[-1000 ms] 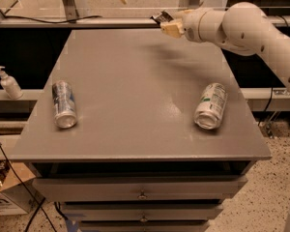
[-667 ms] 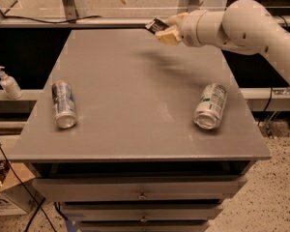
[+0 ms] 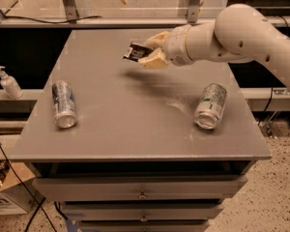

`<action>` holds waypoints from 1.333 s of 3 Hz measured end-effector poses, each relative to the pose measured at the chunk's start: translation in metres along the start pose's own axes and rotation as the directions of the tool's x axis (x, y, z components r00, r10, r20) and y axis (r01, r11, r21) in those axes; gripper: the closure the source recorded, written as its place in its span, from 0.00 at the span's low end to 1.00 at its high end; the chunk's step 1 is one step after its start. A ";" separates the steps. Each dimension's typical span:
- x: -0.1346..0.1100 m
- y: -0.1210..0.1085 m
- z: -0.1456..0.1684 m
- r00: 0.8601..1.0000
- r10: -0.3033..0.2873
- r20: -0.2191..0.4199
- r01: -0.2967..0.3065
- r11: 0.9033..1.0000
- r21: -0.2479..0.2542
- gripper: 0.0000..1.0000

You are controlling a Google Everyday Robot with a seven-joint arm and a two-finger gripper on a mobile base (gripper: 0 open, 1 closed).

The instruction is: Move rxbar chocolate near redbull can

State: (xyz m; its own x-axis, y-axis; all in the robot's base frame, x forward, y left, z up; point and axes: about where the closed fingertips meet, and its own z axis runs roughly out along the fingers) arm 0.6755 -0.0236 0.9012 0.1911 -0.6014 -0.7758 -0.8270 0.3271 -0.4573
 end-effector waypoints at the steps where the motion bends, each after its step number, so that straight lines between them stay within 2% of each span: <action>1: -0.002 0.010 0.002 1.000 -0.004 0.002 0.004 0.999 -0.034 1.00; 2: -0.008 0.025 0.009 0.999 -0.044 -0.005 0.043 0.995 -0.093 1.00; 3: -0.015 0.054 0.012 0.997 -0.077 0.015 0.078 0.980 -0.185 1.00; 4: -0.026 0.085 0.013 0.992 -0.116 0.052 0.126 0.947 -0.294 1.00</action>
Offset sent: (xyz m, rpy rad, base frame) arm -0.0322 0.0334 -0.0153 -0.1080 0.0384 0.1676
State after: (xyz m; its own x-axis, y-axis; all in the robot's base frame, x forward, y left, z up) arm 0.6066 0.0297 0.8770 0.3130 -0.5968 -0.7388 -0.9148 0.0196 -0.4034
